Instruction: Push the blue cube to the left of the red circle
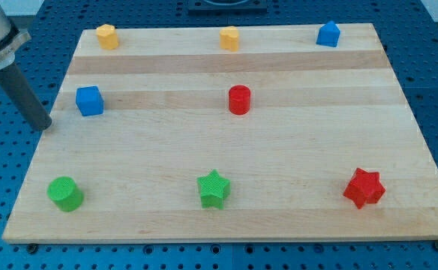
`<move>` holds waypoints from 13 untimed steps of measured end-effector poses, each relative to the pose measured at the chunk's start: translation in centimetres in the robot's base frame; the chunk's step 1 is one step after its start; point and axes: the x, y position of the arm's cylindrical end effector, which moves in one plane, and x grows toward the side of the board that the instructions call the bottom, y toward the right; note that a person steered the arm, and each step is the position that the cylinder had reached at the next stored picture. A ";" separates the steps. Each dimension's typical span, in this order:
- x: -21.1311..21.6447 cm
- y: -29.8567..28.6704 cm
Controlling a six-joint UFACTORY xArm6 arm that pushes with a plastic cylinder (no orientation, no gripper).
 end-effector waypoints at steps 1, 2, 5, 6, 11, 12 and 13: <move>-1.1 0.1; -4.3 0.1; -4.9 2.4; -4.9 4.7; -2.7 9.1; -3.5 9.9; -3.4 12.5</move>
